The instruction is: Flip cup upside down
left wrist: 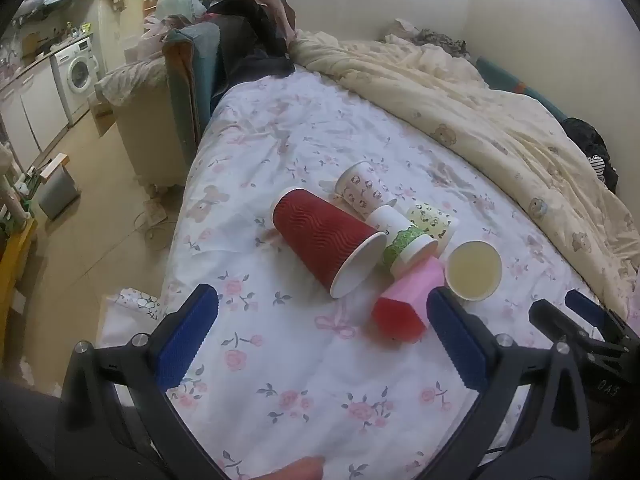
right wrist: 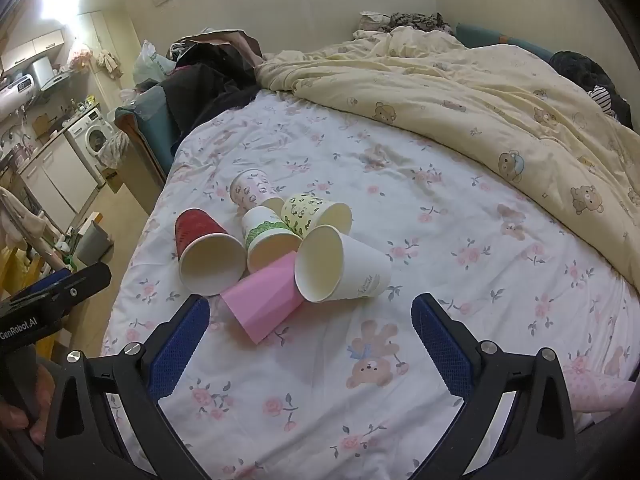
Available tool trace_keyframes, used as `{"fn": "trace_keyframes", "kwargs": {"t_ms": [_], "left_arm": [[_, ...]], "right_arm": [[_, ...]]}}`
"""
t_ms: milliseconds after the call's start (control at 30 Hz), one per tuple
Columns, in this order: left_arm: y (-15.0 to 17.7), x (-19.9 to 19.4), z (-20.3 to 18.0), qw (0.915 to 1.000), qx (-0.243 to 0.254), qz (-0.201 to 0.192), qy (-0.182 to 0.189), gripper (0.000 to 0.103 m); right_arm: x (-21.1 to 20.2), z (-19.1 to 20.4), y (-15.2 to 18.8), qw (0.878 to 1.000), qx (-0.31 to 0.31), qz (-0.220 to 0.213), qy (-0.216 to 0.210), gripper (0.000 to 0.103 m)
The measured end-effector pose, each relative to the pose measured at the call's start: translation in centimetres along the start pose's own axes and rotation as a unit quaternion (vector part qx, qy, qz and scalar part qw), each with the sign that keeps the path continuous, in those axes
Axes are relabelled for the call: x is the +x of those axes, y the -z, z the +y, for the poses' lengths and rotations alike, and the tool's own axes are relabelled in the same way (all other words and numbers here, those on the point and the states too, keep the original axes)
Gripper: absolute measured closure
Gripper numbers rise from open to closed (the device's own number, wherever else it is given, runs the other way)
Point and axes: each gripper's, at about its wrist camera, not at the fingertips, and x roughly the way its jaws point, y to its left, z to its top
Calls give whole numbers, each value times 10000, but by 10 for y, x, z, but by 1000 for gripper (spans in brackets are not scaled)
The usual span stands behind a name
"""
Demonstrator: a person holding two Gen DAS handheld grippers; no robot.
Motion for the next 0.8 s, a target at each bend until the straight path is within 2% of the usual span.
{"fn": "trace_keyframes", "kwargs": {"t_ms": [800], "left_arm": [[3, 1, -1, 9999, 82, -11, -71, 0]], "right_arm": [[3, 1, 1, 10000, -46, 61, 8, 0]]}}
